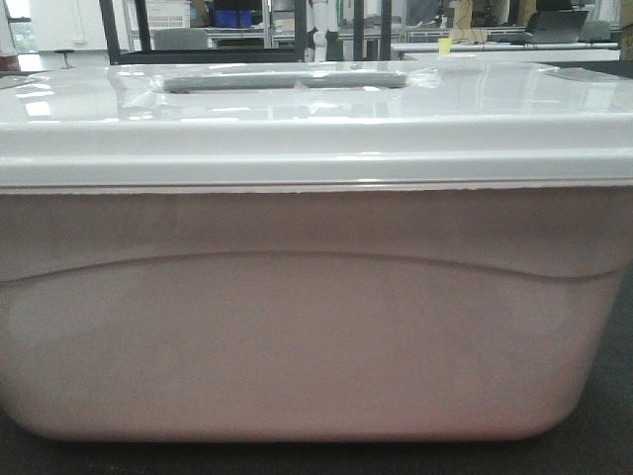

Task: Grab white bin and place on right shelf
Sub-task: 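Move both grippers toward the sides of the pink bin with white lid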

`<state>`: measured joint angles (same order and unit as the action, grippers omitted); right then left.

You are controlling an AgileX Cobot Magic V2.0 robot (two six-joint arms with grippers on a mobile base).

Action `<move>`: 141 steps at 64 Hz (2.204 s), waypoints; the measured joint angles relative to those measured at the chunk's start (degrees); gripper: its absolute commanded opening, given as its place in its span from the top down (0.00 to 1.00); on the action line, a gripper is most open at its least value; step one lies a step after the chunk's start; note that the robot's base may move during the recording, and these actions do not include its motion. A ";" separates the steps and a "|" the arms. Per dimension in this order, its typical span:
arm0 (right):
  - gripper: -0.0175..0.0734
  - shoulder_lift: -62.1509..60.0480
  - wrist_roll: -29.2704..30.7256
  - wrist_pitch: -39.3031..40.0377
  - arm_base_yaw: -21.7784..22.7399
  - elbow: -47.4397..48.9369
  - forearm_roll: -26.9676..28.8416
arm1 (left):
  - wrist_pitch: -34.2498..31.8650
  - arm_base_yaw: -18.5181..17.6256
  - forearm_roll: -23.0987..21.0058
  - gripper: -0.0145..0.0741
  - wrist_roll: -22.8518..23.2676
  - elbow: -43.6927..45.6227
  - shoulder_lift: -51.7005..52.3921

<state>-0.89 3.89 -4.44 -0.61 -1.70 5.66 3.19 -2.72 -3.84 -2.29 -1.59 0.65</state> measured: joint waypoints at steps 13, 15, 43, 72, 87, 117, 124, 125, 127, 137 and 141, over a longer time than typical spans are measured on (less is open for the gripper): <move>0.73 0.00 0.00 0.00 0.00 0.00 0.00 | 0.00 0.00 0.00 0.97 0.00 0.00 0.00; 0.73 0.00 0.00 0.00 0.00 0.00 0.00 | 0.00 0.00 0.00 0.97 0.00 0.00 0.00; 0.73 0.00 0.00 0.00 0.00 0.00 0.00 | 0.00 0.00 0.04 0.97 0.00 0.00 0.00; 0.73 0.00 0.00 0.44 0.00 0.00 0.00 | -1.67 0.00 -0.08 0.97 0.00 0.00 0.00; 0.73 0.00 0.00 8.27 0.00 0.01 0.14 | -7.85 0.00 -3.49 0.97 0.00 0.07 0.00; 0.71 13.62 0.00 -4.67 -0.04 35.81 0.55 | 13.99 0.00 6.74 0.95 0.00 38.52 -14.72; 0.61 19.56 0.00 -8.21 -0.04 41.54 0.72 | 21.66 0.00 6.37 0.87 0.00 44.94 -20.62; 0.59 20.31 0.00 -8.57 -0.04 42.34 0.72 | 22.86 0.00 6.26 0.85 0.00 45.56 -21.73; 0.53 21.78 0.00 -9.38 -0.04 43.23 0.81 | 24.33 0.00 5.91 0.80 0.00 46.88 -23.17; 0.26 29.50 0.00 -11.25 -0.04 44.58 0.81 | 29.20 -0.48 2.69 0.51 0.00 48.81 -28.99; 0.16 32.14 0.00 -12.51 -0.04 44.58 0.81 | 30.51 -0.95 0.48 0.43 0.00 48.81 -30.71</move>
<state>31.25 3.89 -16.95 -0.66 42.89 6.48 33.70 -3.67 -3.37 -2.29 47.22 -30.06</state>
